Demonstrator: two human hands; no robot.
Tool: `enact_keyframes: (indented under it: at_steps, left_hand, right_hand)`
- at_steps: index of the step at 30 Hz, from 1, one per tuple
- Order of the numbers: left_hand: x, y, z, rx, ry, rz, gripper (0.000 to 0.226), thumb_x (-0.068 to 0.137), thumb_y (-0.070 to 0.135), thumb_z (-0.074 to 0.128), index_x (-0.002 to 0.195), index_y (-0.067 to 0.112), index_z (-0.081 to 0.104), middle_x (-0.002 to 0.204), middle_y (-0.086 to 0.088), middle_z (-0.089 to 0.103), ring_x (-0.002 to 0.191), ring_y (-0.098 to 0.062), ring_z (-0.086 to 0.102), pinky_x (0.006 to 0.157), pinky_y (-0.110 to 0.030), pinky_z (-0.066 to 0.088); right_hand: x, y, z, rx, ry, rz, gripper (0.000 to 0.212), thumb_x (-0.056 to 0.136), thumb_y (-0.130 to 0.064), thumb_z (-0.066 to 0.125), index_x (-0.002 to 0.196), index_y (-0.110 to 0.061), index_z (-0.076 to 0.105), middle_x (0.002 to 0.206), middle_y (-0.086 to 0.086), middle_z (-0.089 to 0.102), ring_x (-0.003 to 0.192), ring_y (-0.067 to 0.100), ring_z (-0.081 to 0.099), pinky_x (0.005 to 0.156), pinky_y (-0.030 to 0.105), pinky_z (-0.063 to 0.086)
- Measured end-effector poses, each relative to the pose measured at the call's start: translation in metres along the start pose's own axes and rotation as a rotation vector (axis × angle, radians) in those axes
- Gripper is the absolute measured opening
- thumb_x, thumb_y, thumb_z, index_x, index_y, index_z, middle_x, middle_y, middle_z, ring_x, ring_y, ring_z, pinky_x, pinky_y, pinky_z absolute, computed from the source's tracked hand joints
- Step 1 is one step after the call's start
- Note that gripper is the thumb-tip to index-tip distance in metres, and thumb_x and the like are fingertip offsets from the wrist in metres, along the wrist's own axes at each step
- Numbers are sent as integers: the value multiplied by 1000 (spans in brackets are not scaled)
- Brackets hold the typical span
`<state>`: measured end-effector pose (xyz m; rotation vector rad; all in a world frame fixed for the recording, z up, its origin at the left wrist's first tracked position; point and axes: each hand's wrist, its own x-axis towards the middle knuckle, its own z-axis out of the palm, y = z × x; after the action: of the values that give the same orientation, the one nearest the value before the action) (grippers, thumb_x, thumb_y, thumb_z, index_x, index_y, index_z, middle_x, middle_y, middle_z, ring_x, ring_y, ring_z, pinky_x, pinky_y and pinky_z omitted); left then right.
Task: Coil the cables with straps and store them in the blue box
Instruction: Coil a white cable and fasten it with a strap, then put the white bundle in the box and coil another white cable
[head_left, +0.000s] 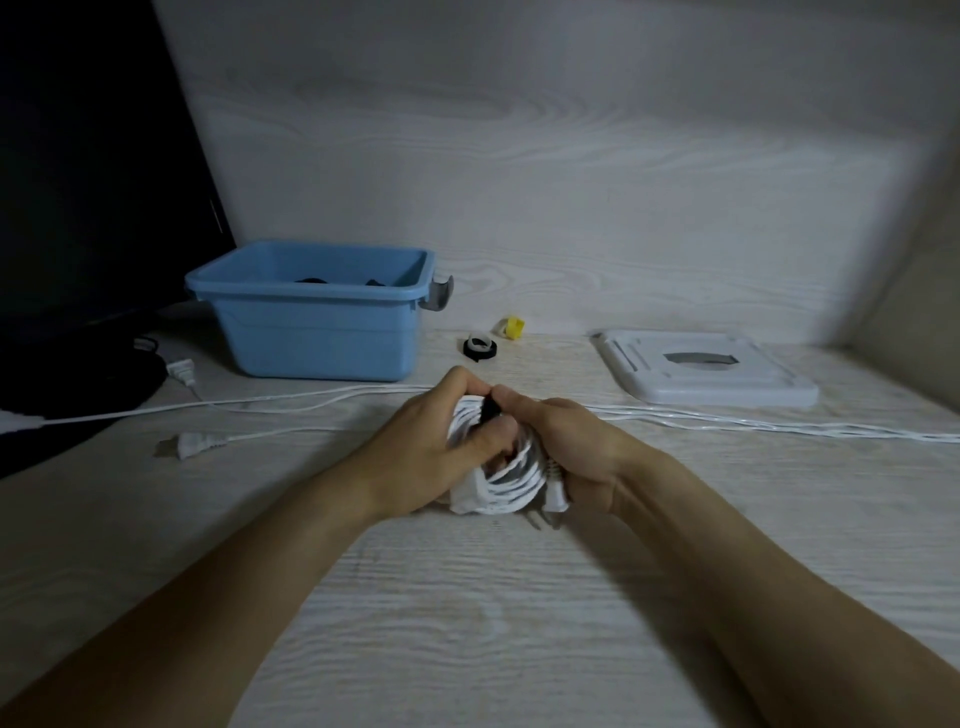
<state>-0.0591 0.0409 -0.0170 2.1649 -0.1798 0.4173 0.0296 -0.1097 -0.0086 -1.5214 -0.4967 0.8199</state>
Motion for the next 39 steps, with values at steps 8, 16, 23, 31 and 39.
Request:
enact_keyframes:
  at_steps: [8,16,23,31,39]
  left_hand:
    - [2,-3,-1,140,134,85,13,88,29,71,89,21,61,76,8,68,69,-9,63,64,-36,52]
    - [3,-1,-9,171,133,146,21,85,31,74,81,15,60,72,3,68,66,-16,65,62,-38,52]
    - [8,-6,-7,87,282,-80,18,91,27,66,84,22,51,78,0,68,70,-12,67,63,-32,53]
    - [30,0,-36,-421,744,-196,23,92,4,64,80,14,46,60,0,69,57,-11,67,58,-23,53]
    - [77,15,-116,-224,1075,-57,35,82,5,66,71,23,39,60,4,58,54,-10,57,53,-26,46]
  right_hand:
    - [-2,-3,-7,-399,6,-114,52,102,-49,44,81,-10,72,74,8,70,66,18,65,70,35,51]
    - [-2,-2,-3,-606,54,-279,58,102,-52,38,98,-7,75,95,10,76,94,25,71,97,44,52]
    - [9,1,-9,-435,543,-357,50,99,-58,38,100,-13,59,96,10,68,85,23,65,86,47,55]
    - [17,15,-18,-500,625,-318,35,103,-39,45,118,-8,53,94,2,60,81,16,55,64,25,31]
    - [22,18,-20,-473,598,-316,33,101,-36,51,118,-8,55,80,-8,58,73,9,55,66,27,37]
